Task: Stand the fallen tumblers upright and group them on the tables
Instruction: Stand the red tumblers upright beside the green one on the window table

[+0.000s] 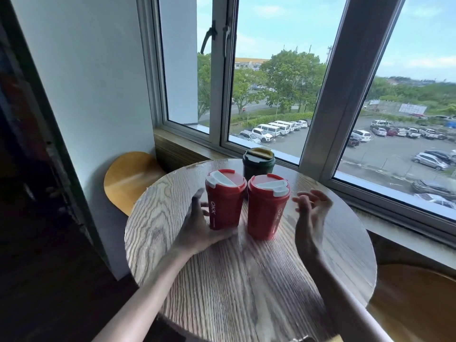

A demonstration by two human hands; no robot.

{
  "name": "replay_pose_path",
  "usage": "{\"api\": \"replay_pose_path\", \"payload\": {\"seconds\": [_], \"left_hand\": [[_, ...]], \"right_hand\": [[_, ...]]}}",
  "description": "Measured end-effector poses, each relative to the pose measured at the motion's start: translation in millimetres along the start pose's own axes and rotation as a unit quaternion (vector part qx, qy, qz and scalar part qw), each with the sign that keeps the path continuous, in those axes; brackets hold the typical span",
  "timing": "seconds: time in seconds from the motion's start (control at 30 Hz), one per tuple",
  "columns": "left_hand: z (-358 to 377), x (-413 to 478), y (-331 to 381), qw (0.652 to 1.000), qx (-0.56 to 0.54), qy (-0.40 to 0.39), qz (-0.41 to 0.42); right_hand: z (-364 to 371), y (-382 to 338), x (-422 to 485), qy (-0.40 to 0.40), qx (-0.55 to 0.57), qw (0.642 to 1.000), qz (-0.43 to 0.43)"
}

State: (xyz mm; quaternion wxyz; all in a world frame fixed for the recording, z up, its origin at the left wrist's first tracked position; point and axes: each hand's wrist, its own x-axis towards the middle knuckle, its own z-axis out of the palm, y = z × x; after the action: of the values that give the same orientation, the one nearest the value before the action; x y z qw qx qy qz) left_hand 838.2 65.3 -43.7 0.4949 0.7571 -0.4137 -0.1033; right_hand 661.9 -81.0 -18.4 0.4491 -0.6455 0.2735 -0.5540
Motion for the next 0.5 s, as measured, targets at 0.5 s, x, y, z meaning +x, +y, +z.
{"api": "replay_pose_path", "payload": {"seconds": [0.5], "left_hand": [[-46.3,-15.2,-41.9,0.913,0.395,-0.097,-0.035]], "right_hand": [[68.9,-59.5,178.0,-0.417,-0.504,0.753,0.064]]}}
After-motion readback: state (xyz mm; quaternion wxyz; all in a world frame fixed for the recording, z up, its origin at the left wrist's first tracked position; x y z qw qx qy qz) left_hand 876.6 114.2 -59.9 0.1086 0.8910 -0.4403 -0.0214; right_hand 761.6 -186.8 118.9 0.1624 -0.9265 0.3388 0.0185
